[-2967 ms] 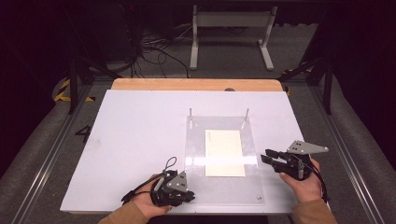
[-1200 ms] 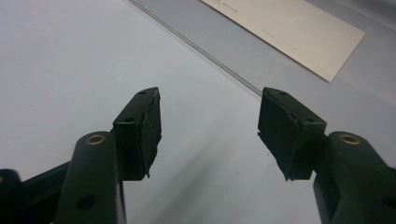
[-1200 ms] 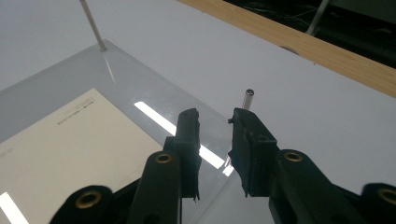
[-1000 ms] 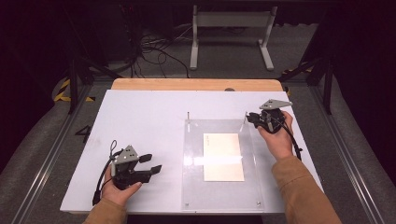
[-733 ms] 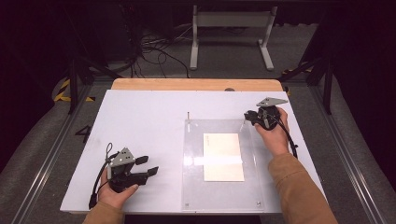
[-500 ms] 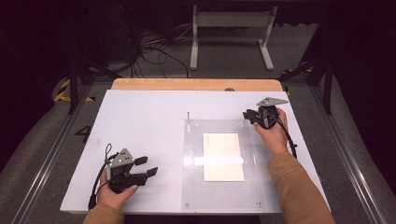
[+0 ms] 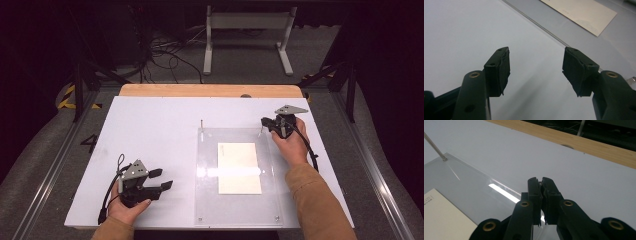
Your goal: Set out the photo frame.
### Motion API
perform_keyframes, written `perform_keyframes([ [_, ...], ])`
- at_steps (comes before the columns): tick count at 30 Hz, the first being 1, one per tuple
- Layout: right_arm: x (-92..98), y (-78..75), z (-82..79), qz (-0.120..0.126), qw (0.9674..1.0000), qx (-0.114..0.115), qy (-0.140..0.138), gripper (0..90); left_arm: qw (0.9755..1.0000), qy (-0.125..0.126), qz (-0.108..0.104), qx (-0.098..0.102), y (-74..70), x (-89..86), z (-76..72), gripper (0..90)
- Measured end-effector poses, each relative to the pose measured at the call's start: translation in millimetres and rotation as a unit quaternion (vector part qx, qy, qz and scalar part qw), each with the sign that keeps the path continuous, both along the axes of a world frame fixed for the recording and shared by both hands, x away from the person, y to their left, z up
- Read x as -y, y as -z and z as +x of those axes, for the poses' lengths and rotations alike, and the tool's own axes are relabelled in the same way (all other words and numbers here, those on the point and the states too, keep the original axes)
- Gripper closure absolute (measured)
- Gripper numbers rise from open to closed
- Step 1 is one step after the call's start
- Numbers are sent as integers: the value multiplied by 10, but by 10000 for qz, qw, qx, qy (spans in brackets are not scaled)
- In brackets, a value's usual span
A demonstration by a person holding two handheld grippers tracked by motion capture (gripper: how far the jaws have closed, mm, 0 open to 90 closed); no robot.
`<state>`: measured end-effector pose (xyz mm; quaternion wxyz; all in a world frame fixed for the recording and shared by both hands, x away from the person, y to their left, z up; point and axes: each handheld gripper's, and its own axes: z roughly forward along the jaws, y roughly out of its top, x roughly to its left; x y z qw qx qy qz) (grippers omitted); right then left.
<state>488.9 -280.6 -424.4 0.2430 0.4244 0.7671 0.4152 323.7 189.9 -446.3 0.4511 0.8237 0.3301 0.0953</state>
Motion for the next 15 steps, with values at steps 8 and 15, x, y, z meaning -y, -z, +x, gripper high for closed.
perform_keyframes([
  [8,45,63,68,294,9996,22,-11,857,9999,128,-37,-8,-17,69,-13,393],
  [15,101,78,156,564,9983,-108,-96,857,9996,249,96,133,-21,177,-23,382],
])
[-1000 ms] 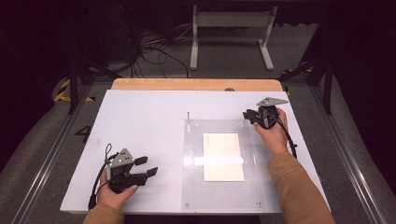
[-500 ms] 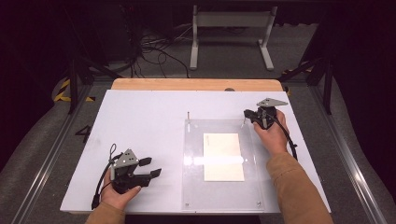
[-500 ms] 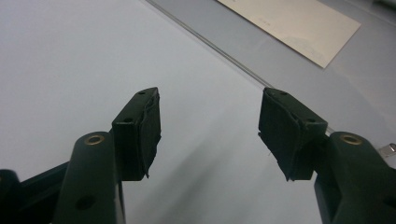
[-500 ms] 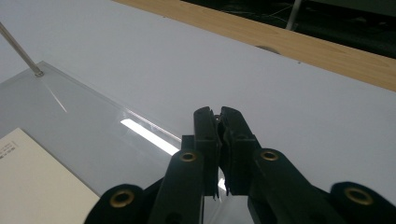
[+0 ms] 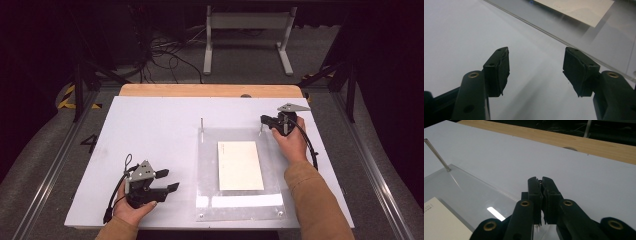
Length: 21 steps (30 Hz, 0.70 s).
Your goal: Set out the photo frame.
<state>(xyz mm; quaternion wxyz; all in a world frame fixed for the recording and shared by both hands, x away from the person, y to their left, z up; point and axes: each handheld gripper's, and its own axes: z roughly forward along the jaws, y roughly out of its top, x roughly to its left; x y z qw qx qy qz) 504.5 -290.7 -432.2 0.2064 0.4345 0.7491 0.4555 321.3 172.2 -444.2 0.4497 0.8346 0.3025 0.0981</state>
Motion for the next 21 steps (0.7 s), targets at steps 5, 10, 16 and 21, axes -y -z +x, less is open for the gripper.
perform_keyframes([
  [5,21,0,87,197,9997,-168,14,856,9998,4,20,220,8,36,7,368],
  [10,49,23,160,448,9986,-295,39,856,9989,-24,-113,461,28,77,44,297],
  [16,49,48,206,611,9974,-367,129,854,9953,180,-255,918,39,178,35,251],
  [21,39,53,224,638,9969,-411,193,853,9887,321,-466,1387,-31,250,-29,180],
])
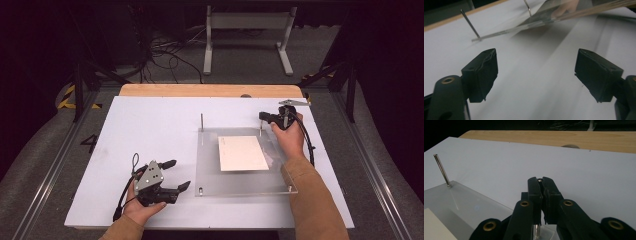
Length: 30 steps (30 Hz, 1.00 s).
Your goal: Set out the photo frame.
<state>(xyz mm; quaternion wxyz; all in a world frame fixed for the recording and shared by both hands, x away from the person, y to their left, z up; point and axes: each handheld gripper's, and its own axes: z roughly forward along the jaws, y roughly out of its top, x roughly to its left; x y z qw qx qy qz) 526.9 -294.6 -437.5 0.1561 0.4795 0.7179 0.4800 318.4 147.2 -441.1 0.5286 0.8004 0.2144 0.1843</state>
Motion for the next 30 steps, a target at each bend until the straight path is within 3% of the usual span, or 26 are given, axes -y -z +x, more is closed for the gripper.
perform_keyframes([
  [4,0,2,5,25,10000,-27,7,854,9998,61,73,201,-44,110,-34,150],
  [10,-1,3,14,28,10000,-45,12,854,9990,84,1,432,-86,228,-46,137],
  [15,16,15,18,142,9999,-90,5,854,9983,255,-185,494,-138,307,-35,164],
  [22,15,12,15,138,9999,-105,3,854,9972,379,-188,624,-171,435,-24,186],
  [25,15,13,15,145,9998,-112,11,854,9967,482,-200,627,-172,487,-30,240],
  [30,30,20,18,212,9997,-125,-23,853,9963,625,-196,549,-173,519,-20,415],
])
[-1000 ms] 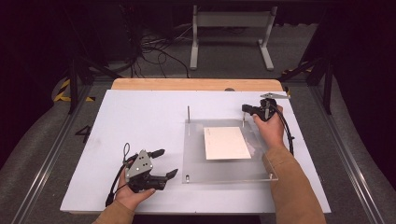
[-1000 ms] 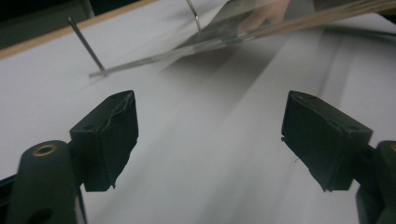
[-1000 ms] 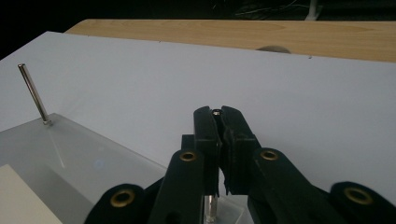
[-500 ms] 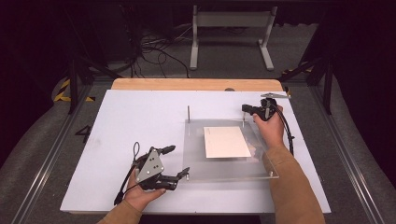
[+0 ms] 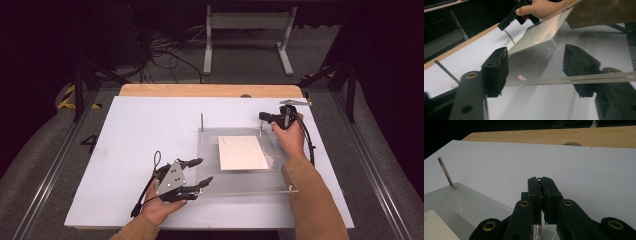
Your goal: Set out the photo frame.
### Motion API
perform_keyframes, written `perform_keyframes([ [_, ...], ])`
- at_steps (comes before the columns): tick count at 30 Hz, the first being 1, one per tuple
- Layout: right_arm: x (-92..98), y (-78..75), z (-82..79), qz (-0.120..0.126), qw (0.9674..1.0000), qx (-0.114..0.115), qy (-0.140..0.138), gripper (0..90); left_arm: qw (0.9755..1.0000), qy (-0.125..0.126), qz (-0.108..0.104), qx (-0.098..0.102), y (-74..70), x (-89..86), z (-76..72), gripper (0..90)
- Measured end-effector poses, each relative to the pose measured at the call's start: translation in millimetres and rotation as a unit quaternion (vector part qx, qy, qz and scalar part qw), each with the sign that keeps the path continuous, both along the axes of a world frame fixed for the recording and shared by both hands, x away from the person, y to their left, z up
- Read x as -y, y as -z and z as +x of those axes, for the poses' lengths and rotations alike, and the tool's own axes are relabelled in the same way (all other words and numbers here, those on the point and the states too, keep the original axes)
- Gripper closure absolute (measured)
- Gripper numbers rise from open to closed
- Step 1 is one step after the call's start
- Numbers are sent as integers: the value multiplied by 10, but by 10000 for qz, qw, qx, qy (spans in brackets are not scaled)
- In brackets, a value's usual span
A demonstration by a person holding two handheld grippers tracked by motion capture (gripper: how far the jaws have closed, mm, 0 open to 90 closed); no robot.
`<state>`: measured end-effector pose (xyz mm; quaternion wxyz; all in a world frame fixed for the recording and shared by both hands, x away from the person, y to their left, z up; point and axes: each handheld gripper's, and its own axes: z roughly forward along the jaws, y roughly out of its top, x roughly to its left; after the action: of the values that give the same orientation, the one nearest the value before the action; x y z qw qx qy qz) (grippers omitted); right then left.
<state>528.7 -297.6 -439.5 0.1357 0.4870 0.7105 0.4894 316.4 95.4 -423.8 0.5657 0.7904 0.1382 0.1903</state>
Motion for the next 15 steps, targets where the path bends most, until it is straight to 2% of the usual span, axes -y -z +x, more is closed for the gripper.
perform_keyframes([
  [2,-3,1,0,3,10000,-2,15,854,10000,16,-29,7,6,7,4,440],
  [7,4,0,-4,23,10000,-20,5,852,9996,49,182,230,-22,17,-12,509],
  [15,4,-31,-8,-25,9999,-97,-23,848,9992,57,287,277,-45,7,-9,529],
])
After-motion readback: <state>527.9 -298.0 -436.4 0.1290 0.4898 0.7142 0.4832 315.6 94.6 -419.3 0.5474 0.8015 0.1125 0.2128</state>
